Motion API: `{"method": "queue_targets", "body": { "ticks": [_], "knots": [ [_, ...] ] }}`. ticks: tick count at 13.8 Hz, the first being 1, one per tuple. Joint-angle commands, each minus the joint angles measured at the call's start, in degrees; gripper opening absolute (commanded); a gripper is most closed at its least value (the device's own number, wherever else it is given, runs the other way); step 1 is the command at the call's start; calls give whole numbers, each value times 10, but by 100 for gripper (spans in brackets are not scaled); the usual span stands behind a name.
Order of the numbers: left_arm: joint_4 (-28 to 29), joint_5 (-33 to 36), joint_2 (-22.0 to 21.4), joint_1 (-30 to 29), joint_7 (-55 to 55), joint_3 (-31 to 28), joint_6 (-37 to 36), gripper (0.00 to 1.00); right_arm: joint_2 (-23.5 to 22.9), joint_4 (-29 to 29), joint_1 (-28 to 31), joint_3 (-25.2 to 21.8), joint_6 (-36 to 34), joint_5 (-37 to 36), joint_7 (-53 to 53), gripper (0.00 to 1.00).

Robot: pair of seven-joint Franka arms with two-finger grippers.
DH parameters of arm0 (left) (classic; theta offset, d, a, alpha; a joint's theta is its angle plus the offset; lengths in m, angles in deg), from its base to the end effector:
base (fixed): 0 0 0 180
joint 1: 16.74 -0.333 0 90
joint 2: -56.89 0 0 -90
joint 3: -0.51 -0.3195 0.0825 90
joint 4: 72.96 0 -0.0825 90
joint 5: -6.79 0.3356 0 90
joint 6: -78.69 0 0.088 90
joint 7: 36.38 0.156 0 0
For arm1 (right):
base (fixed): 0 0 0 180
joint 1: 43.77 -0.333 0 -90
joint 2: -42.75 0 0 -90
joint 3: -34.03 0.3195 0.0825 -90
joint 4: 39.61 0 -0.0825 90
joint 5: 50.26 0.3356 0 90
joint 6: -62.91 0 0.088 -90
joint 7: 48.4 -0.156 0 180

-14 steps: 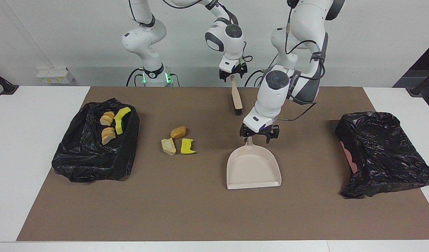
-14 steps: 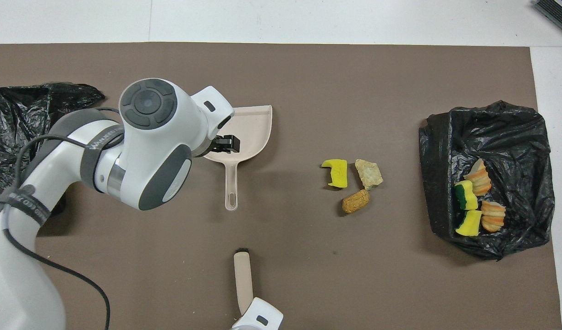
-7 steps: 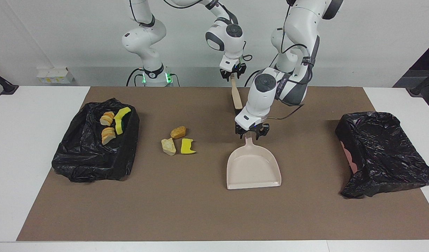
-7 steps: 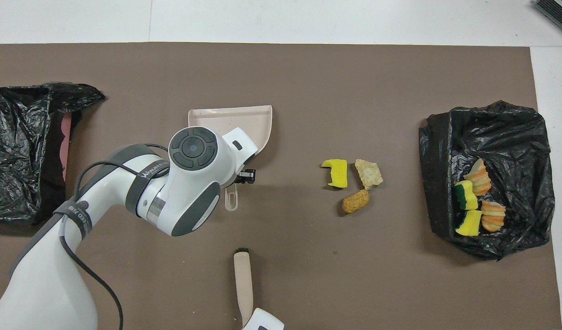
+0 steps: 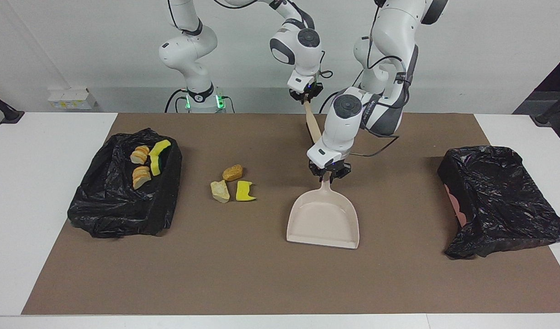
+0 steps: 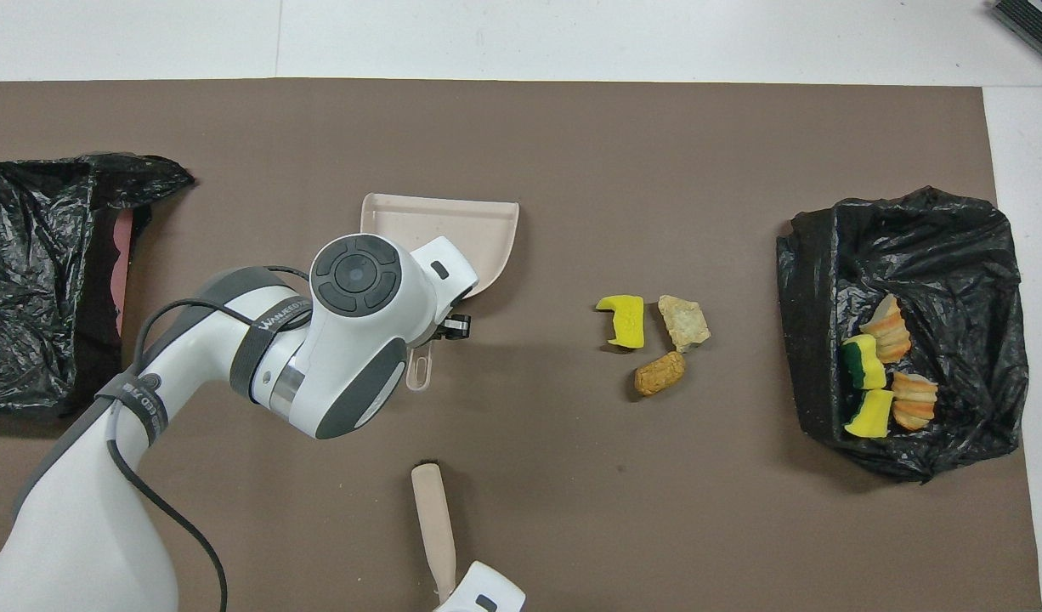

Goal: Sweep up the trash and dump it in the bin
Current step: 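Grasp the brush with the right gripper while the left gripper holds the dustpan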

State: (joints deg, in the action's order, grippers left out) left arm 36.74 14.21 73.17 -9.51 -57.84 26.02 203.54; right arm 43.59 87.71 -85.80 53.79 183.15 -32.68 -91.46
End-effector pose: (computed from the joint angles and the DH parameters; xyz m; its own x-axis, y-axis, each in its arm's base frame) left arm 0.4936 -0.2932 0.3429 0.9678 -0.2515 0.0057 -0.2515 -0.9677 0.0173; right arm 0.1979 0.4269 0.3587 0.9531 0.1620 -0.2558 0.1442 -0.9857 -0.0867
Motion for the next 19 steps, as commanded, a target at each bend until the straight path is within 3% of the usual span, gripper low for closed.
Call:
{"method": "queue_targets", "body": {
  "ticks": [1,4,7,10,12,17,19],
  "knots": [
    [-5,8,-27,-14,89,-5,-45,0,78,1,47,1,-81,-5,3,0],
    [-9,8,-45,-15,223,-18,-73,0,146,1,122,1,-187,-52,67,0],
    [-4,9,-50,-19,375,-19,-89,0,171,4,198,1,-216,-124,98,0],
    [-1,36,-52,-19,488,-17,-88,0,125,3,340,2,-158,-194,269,0],
    [14,39,-62,-13,554,-17,-79,0,102,3,404,4,-123,-248,342,0],
    [62,39,-77,4,593,1,-51,0,24,4,463,3,-57,-315,345,0],
    [72,40,-79,13,593,5,-32,0,16,15,466,5,-42,-315,338,0]
  ]
}}
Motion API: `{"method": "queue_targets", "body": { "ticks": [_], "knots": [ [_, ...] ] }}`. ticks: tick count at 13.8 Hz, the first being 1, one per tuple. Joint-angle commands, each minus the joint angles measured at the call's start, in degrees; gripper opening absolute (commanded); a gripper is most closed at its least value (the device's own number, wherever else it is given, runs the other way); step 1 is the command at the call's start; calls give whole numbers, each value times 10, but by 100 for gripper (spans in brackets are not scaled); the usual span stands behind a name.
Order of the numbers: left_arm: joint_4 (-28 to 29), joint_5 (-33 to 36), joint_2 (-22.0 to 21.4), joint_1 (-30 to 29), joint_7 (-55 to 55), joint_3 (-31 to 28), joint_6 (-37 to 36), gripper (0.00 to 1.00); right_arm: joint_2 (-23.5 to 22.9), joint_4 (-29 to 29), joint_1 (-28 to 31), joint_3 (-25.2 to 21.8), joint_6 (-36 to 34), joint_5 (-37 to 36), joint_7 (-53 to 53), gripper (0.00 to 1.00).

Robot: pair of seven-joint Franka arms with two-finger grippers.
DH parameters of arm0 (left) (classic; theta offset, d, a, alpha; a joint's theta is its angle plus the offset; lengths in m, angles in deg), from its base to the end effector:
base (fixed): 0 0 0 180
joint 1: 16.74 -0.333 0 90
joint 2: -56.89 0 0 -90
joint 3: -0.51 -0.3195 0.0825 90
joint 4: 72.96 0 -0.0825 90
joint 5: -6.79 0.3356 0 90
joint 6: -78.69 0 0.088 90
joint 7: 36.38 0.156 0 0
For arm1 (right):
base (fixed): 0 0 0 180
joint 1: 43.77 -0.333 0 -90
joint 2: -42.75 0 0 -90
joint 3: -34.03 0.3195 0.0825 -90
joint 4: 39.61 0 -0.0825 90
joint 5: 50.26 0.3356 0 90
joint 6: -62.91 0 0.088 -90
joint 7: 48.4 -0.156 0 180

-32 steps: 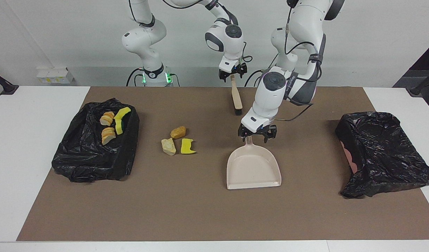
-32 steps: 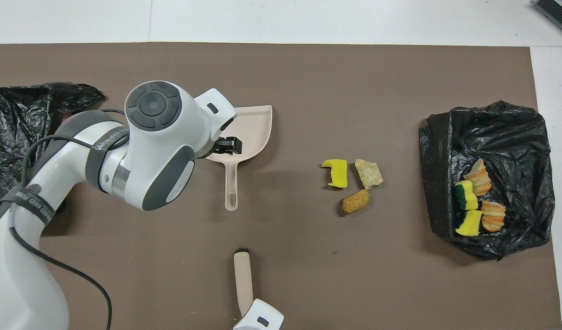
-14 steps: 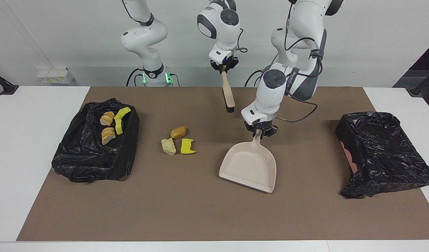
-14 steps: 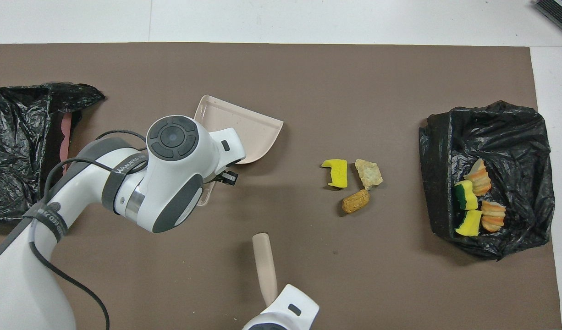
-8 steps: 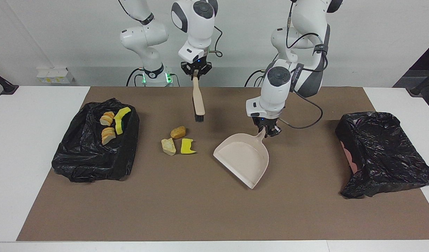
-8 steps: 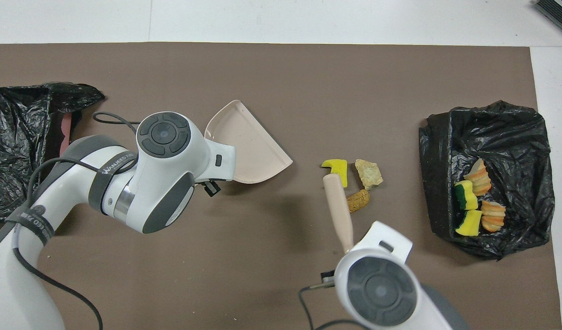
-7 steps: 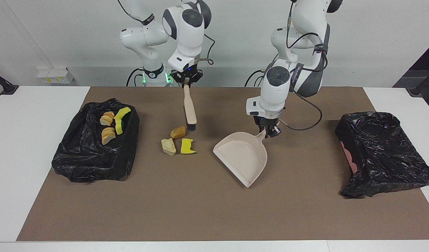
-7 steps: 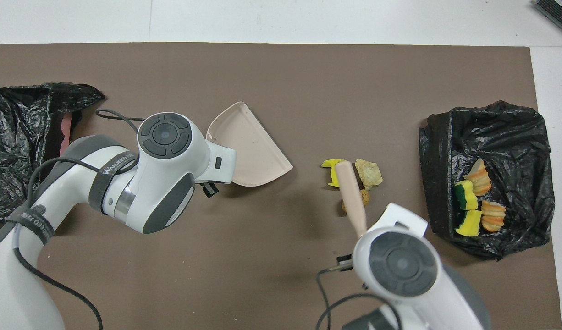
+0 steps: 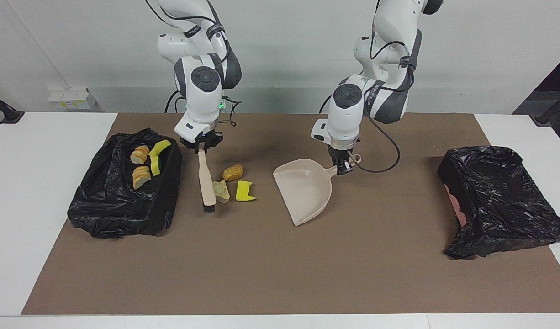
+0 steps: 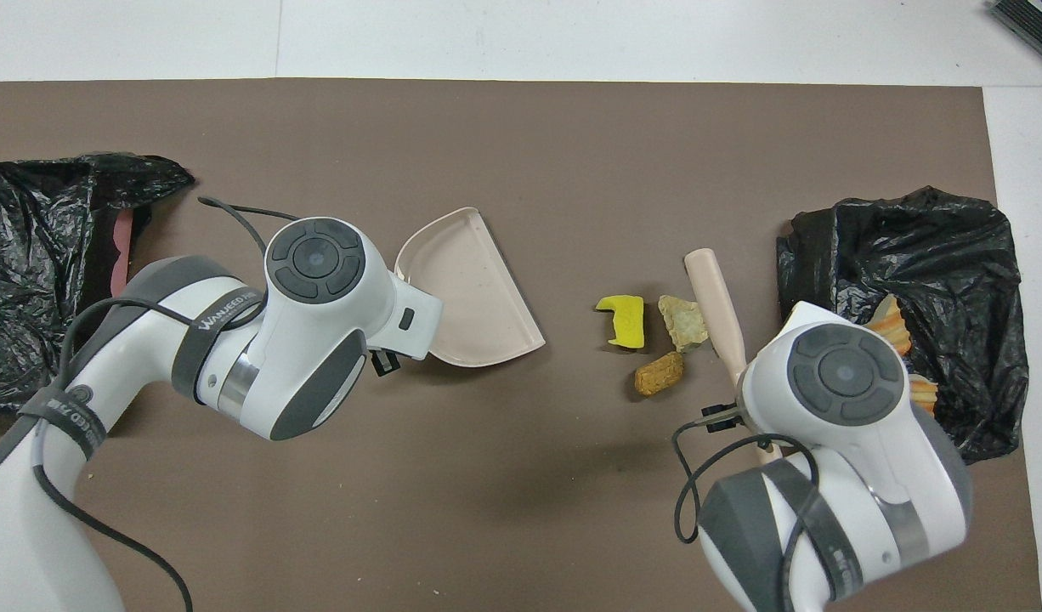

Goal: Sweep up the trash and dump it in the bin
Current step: 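Sweep the remaining sponges and crackers into the dustpan with the right gripper's brush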

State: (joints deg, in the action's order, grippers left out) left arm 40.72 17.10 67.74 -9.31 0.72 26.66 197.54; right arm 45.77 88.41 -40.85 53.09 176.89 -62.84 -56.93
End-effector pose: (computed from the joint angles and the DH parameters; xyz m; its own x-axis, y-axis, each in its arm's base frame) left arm 0.4598 -0.2782 0.3550 0.2444 -0.9641 -0.1036 -0.9695 -0.2451 -0.0059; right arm 0.4347 0.1019 0.3628 0.9613 0.2151 -0.1723 0.2507 -0.9421 0.2228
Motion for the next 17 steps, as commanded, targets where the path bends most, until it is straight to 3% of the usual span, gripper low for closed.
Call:
{"method": "queue_targets", "body": {
  "ticks": [1,5,8,13,15,17],
  "knots": [
    [36,11,-30,14,8,2,28,0,-12,14,17,13,25,-8,-8,0],
    [63,11,-47,21,8,9,30,0,-38,13,3,14,28,80,11,0],
    [73,11,-56,31,9,13,31,0,-74,2,-41,15,57,126,3,0],
    [101,10,-72,29,10,13,32,0,-108,-35,-145,15,105,277,-32,0],
    [102,10,-71,27,18,13,32,0,-108,-56,-170,14,92,302,-53,0],
    [102,10,-71,24,40,13,34,0,-97,-95,-161,13,21,302,-68,0]
  ]
}}
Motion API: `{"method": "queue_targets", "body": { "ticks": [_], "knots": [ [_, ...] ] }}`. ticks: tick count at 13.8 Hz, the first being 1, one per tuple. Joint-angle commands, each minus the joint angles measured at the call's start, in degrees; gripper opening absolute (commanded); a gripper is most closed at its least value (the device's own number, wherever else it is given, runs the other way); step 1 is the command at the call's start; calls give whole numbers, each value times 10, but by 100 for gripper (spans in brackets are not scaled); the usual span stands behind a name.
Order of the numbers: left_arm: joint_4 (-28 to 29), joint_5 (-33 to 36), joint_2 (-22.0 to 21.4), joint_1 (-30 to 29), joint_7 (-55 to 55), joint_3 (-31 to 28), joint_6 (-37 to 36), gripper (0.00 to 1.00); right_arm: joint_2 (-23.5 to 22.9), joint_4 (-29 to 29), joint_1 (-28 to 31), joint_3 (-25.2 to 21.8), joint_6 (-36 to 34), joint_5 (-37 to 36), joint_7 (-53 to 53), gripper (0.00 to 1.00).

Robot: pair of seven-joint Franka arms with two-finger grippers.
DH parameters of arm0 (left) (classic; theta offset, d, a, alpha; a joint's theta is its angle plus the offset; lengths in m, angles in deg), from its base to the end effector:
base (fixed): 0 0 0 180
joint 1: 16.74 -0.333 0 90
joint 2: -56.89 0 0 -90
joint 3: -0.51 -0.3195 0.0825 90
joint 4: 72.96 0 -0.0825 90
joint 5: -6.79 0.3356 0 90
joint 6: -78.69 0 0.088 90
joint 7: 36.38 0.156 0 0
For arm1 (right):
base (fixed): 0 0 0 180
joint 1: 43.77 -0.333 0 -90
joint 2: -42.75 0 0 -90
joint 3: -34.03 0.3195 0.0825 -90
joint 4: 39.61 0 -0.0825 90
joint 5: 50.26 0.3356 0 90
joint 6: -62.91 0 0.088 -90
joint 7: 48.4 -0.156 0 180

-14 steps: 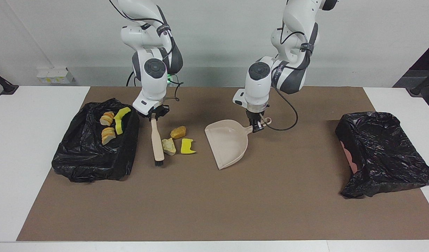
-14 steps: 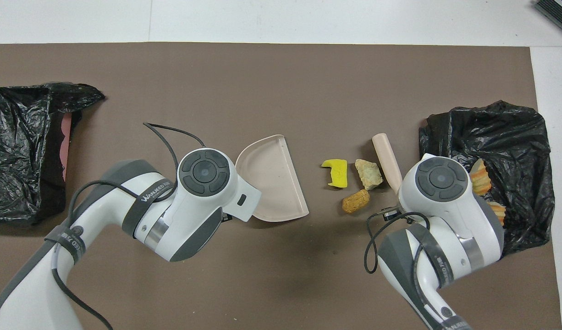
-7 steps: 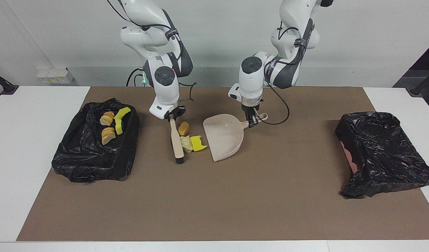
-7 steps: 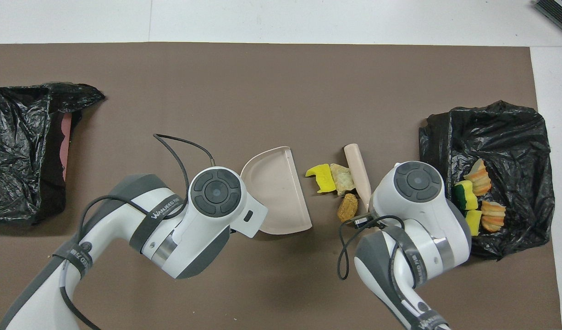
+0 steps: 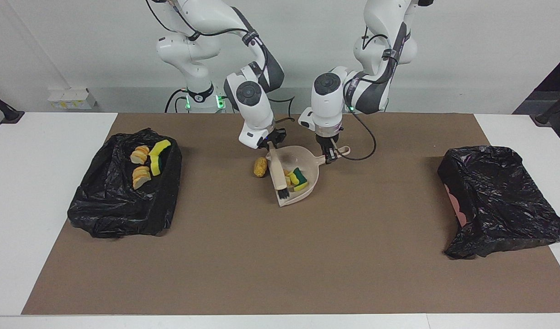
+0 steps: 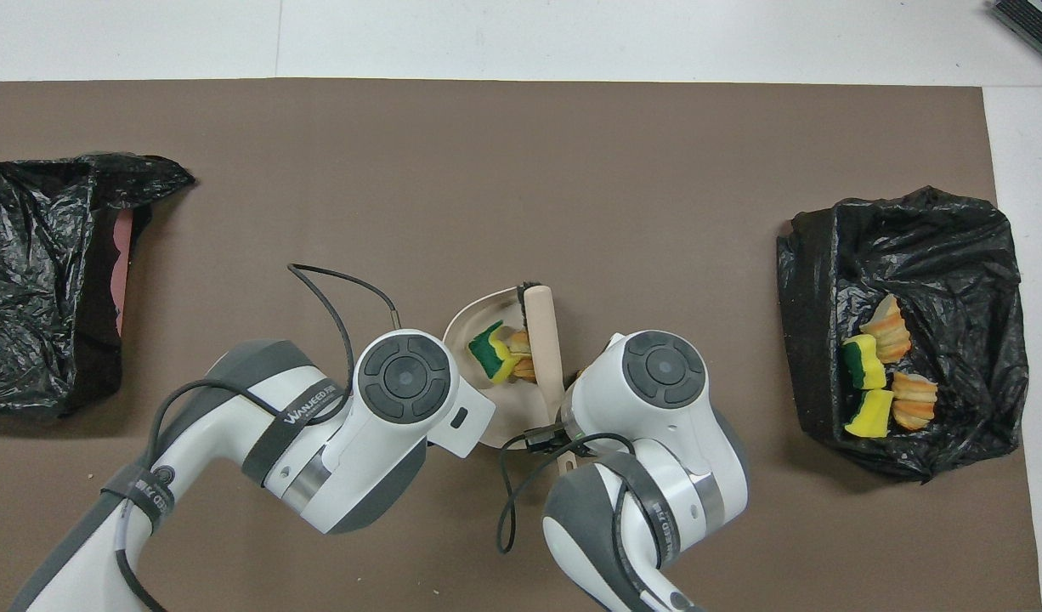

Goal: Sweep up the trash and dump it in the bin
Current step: 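Sweep the remaining sponges and crackers into the dustpan with the right gripper's brush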

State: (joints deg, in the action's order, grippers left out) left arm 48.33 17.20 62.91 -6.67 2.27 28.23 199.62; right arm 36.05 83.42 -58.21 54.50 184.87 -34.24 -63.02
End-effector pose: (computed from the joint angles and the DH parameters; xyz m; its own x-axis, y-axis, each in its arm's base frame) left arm 0.4087 -0.2944 0.3459 0.1345 -0.9810 -0.1396 -0.9909 -0.1341 -0.0124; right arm 0.3957 0.3038 0.3303 0.9560 0.2065 -0.2086 0.1633 -0.9647 -0.2066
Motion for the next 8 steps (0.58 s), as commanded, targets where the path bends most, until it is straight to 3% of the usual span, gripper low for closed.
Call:
{"method": "queue_targets", "body": {
  "ticks": [1,3,8],
  "knots": [
    [25,8,-22,-3,28,-3,13,0,12,-66,18,-3,-105,16,-9,0],
    [26,8,-22,-4,33,-3,25,0,42,-74,26,-6,-177,5,-12,0],
    [33,9,-23,-3,56,-3,30,0,90,-4,80,-6,-279,-99,-18,0]
  ]
}}
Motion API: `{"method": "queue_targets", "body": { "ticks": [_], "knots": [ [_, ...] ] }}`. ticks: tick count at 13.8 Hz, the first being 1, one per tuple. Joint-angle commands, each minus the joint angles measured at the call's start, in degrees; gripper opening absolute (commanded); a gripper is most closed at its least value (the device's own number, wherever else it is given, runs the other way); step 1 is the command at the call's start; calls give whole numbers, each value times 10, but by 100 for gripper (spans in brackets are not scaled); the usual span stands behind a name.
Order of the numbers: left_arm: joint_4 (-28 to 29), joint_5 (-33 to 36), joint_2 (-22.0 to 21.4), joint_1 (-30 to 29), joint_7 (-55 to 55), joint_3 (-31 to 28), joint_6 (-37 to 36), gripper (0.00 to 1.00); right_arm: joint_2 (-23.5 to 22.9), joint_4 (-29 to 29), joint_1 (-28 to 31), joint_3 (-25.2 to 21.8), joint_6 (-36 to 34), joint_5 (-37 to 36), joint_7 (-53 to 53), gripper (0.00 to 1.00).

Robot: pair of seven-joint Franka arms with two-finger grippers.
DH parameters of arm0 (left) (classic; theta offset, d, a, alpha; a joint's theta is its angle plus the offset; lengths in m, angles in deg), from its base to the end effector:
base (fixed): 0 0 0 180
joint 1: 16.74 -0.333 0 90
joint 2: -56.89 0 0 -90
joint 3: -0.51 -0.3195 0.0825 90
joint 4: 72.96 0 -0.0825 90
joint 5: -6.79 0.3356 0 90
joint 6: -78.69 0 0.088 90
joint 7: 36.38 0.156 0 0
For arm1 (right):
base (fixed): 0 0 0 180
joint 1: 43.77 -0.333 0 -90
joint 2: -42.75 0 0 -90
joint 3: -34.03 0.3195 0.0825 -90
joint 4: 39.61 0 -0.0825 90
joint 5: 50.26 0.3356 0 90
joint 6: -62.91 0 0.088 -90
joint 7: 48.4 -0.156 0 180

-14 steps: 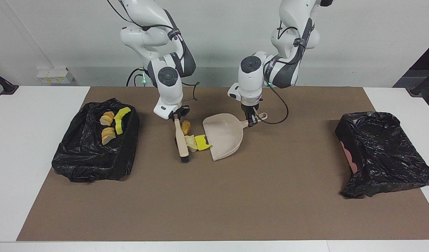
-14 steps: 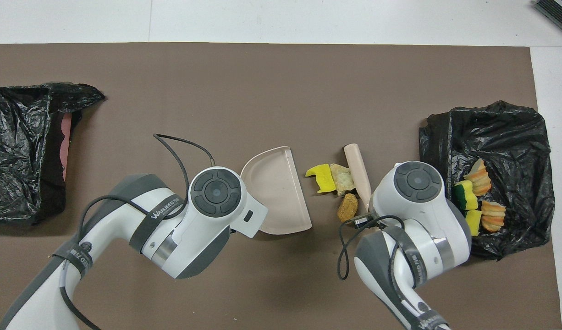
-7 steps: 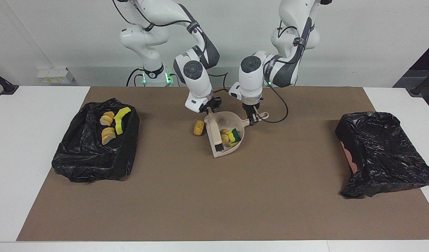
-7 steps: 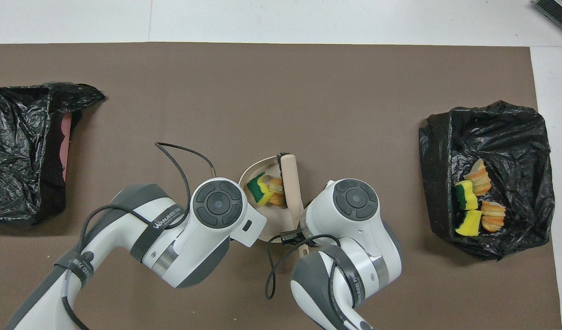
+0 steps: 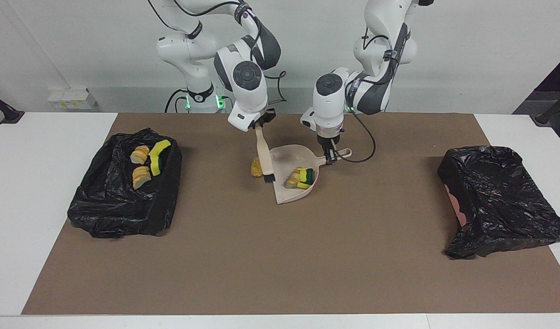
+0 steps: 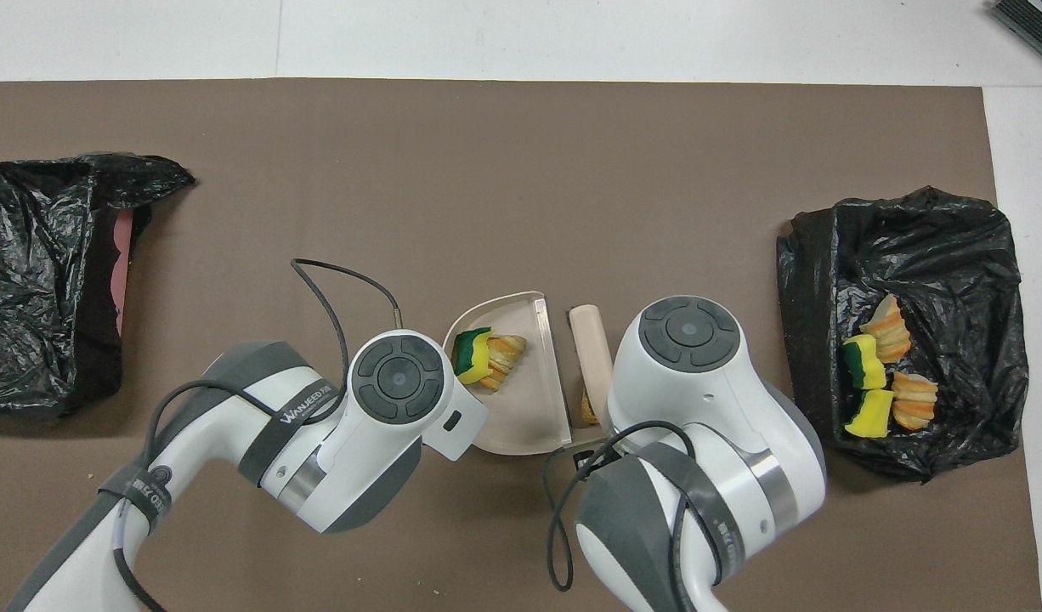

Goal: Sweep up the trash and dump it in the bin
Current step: 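Sweep the remaining sponges and crackers into the dustpan with the right gripper's brush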

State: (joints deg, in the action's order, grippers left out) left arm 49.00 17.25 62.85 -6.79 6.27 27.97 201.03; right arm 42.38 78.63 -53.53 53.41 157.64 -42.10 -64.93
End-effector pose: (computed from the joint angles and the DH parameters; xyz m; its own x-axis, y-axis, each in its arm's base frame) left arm 0.4105 -0.2926 0.3435 0.0695 -0.9890 -0.1306 -0.9976 -0.0685 -0.0119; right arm 0.3712 0.2309 0.3869 0.8907 0.1623 -0.4246 0.1764 -0.9843 -0.0062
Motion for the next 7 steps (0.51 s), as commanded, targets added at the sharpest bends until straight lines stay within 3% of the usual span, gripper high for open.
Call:
{"method": "queue_targets", "body": {
  "ticks": [1,3,7],
  "knots": [
    [29,9,-24,0,15,0,15,0,42,70,52,5,-1,-49,27,0],
    [37,9,-32,3,15,0,14,0,40,86,81,7,18,-66,51,0],
    [60,9,-48,5,14,0,26,0,8,107,31,10,70,9,4,0]
  ]
}}
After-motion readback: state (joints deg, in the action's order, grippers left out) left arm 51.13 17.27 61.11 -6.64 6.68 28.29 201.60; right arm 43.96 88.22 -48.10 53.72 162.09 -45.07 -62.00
